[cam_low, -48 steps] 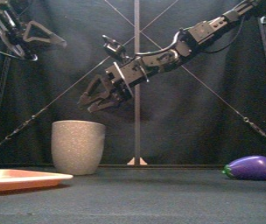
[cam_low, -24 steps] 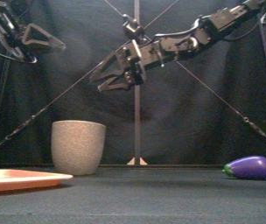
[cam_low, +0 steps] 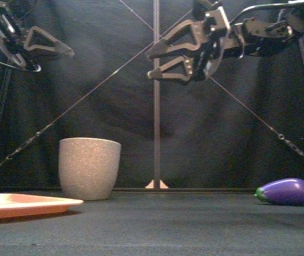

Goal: Pick the onion then place it in the grey bowl
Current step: Drop onion in the grey bowl and return to neutral

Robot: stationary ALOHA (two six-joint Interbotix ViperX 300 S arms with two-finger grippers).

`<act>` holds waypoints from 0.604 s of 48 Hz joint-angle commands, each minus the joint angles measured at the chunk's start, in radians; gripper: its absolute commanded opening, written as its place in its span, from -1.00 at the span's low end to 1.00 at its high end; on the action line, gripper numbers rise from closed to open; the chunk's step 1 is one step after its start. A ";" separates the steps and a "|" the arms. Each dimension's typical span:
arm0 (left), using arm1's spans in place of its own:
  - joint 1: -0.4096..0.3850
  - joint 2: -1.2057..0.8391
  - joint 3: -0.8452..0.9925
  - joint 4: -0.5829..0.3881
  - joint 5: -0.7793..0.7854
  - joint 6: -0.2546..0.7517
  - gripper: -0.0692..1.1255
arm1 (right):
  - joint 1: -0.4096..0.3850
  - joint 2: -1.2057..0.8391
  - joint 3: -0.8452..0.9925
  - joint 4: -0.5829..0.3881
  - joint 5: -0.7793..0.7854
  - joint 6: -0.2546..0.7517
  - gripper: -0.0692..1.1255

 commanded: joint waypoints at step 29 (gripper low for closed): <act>0.002 0.000 -0.003 0.000 -0.009 0.000 -0.85 | 0.017 -0.213 0.144 0.003 -0.130 0.000 0.79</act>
